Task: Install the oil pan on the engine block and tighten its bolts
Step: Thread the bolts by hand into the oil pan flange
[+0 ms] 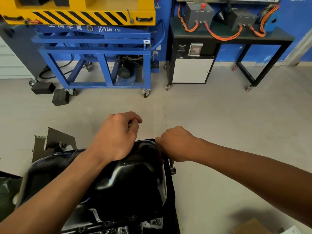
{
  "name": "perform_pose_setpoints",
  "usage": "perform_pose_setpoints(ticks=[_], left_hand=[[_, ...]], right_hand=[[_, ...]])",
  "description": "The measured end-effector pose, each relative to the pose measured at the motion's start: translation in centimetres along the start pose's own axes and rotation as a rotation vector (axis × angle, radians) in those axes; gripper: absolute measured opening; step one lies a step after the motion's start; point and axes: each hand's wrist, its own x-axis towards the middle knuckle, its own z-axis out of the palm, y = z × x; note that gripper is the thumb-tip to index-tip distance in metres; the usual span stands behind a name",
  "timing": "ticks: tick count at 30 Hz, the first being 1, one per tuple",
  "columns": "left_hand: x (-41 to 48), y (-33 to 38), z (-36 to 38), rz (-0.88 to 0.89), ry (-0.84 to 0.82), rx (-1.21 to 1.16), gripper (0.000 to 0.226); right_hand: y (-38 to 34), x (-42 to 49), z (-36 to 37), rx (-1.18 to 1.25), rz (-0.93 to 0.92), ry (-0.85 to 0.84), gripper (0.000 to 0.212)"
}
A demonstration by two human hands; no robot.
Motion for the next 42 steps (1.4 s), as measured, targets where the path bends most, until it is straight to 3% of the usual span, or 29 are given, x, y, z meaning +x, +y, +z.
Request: perform_pose_setpoints(ticks=[4, 10, 15, 20, 23, 25, 26, 28, 29, 35, 42], left_hand=[[0.0, 0.0, 0.0, 0.002, -0.003, 0.0, 0.027], [-0.1, 0.0, -0.1, 0.004, 0.001, 0.006, 0.027], [0.1, 0.1, 0.0, 0.002, 0.0, -0.007, 0.027], [0.0, -0.1, 0.0, -0.001, -0.005, 0.0, 0.026], [0.4, -0.2, -0.1, -0.052, -0.015, -0.038, 0.025], [0.9, -0.1, -0.2, -0.156, -0.041, -0.213, 0.025], [1.0, 0.0, -0.3, -0.232, -0.065, -0.364, 0.026], [1.3, 0.9, -0.6, -0.376, -0.113, -0.673, 0.029], [1.4, 1.4, -0.8, -0.426, -0.14, -0.802, 0.031], [2.3, 4.2, -1.1, -0.559, -0.229, -1.232, 0.038], [1.6, 5.2, -0.1, -0.534, -0.271, -1.377, 0.045]], right_hand=[[0.3, 0.5, -0.4, 0.015, 0.061, 0.04, 0.038], [0.2, 0.5, -0.2, 0.015, -0.033, 0.0, 0.013], [0.5, 0.8, -0.9, 0.03, 0.051, 0.048, 0.044], [0.3, 0.8, -0.1, 0.021, 0.01, -0.02, 0.028], [0.4, 1.0, -1.1, 0.192, 0.145, 0.02, 0.055], [1.3, 0.8, -2.9, 0.525, 0.253, 0.145, 0.065], [1.8, 0.6, -3.9, 0.712, 0.269, 0.288, 0.061], [2.2, -0.1, -6.7, 1.014, 0.21, 0.593, 0.039], [2.1, -0.4, -7.9, 1.122, 0.159, 0.659, 0.027], [0.1, -2.3, -10.5, 1.252, 0.166, 0.654, 0.016], [0.4, -4.2, -10.2, 1.507, 0.126, 0.513, 0.022]])
